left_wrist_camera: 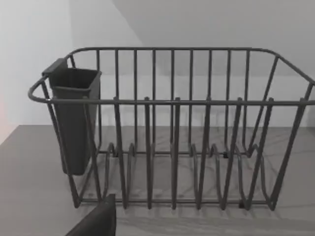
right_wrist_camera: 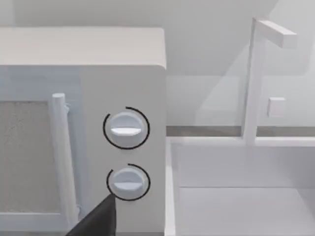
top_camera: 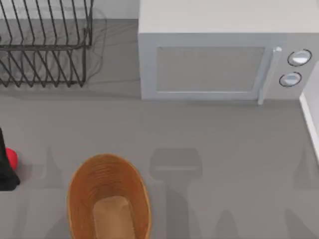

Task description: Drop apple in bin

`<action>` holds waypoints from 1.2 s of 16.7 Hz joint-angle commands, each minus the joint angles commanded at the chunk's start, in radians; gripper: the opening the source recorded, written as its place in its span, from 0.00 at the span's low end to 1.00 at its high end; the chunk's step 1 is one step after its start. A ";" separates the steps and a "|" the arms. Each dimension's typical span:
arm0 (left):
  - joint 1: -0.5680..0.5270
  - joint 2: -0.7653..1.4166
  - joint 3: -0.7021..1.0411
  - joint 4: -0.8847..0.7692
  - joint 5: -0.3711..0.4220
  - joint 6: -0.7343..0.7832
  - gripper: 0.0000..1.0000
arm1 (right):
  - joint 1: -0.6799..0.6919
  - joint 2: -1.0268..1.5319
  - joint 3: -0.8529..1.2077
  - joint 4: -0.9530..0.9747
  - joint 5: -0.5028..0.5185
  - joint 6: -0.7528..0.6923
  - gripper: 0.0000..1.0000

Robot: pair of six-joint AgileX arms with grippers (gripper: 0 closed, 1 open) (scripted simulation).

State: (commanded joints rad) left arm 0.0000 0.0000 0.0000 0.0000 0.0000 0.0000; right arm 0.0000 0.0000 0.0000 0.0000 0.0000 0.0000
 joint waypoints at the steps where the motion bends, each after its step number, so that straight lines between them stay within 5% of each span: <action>1: 0.000 0.000 0.000 0.000 0.000 0.000 1.00 | 0.000 0.000 0.000 0.000 0.000 0.000 1.00; 8: 0.011 0.223 0.197 -0.148 -0.012 0.035 1.00 | 0.000 0.000 0.000 0.000 0.000 0.000 1.00; 20: 0.037 1.400 0.886 -0.776 -0.029 0.156 1.00 | 0.000 0.000 0.000 0.000 0.000 0.000 1.00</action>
State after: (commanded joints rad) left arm 0.0365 1.4004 0.8857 -0.7755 -0.0293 0.1560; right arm 0.0000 0.0000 0.0000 0.0000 0.0000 0.0000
